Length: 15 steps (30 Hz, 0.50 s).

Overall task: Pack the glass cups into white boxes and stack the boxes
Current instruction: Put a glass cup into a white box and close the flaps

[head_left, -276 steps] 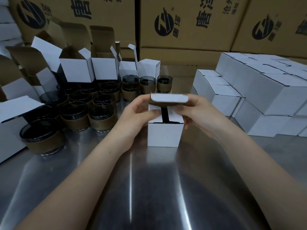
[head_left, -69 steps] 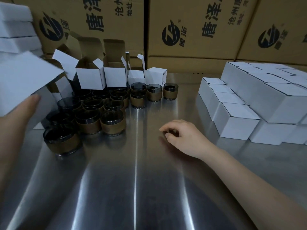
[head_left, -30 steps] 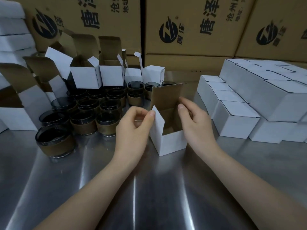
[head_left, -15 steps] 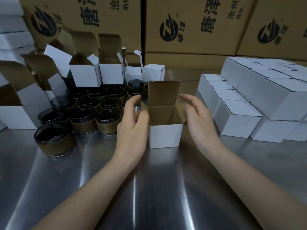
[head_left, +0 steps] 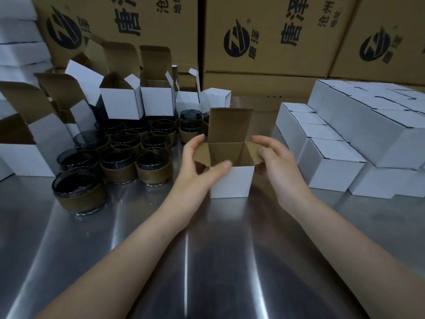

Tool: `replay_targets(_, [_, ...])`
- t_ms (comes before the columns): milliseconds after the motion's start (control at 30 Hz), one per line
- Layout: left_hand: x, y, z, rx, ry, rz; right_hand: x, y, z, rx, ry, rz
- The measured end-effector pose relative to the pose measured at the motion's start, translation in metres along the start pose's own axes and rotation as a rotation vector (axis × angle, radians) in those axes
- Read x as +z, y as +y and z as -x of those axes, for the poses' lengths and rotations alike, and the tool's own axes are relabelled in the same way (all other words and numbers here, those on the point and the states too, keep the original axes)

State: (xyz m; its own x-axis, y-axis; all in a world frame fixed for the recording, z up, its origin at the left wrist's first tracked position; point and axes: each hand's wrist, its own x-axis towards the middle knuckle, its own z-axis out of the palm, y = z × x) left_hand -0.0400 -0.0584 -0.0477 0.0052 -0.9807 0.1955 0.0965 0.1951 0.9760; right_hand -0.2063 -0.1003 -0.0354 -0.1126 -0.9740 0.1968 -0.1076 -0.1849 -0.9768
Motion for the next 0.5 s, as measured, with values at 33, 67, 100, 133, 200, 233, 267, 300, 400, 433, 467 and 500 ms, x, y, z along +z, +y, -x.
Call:
replay_targets(33, [-0.001, -0.002, 0.000, 0.035, -0.015, -0.064, 0.000, 0.001, 0.000, -0.013, 0.003, 0.047])
replay_targets(67, [-0.001, -0.004, 0.000, 0.069, -0.016, -0.117, 0.000, 0.002, 0.000, -0.034, 0.006, 0.104])
replay_targets(100, [-0.002, -0.006, -0.001, 0.092, -0.008, -0.159, 0.000, 0.002, 0.001, -0.064, 0.005, 0.160])
replay_targets(133, [-0.004, -0.007, -0.002, 0.111, -0.001, -0.183, 0.001, 0.002, 0.003, -0.101, 0.000, 0.211])
replay_targets(200, [-0.005, -0.008, -0.003, 0.139, 0.011, -0.219, 0.002, 0.001, 0.006, -0.186, 0.005, 0.326])
replay_targets(233, [-0.006, -0.010, -0.005, 0.155, 0.016, -0.240, 0.003, 0.000, 0.007, -0.230, 0.025, 0.384])
replay_targets(267, [-0.006, -0.011, -0.005, 0.170, 0.017, -0.252, 0.003, -0.002, 0.009, -0.276, 0.047, 0.426])
replay_targets(300, [-0.006, -0.012, -0.006, 0.174, 0.015, -0.260, 0.004, -0.004, 0.011, -0.331, 0.074, 0.454])
replay_targets(400, [-0.006, -0.013, -0.007, 0.190, 0.002, -0.306, 0.008, -0.016, 0.023, -0.531, 0.171, 0.473])
replay_targets(433, [-0.007, -0.012, -0.008, 0.182, 0.001, -0.315, 0.010, -0.021, 0.028, -0.611, 0.189, 0.461])
replay_targets(467, [-0.007, -0.013, -0.008, 0.181, -0.004, -0.319, 0.013, -0.027, 0.032, -0.704, 0.185, 0.450])
replay_targets(500, [-0.006, -0.013, -0.008, 0.178, -0.014, -0.323, 0.017, -0.031, 0.037, -0.798, 0.162, 0.441])
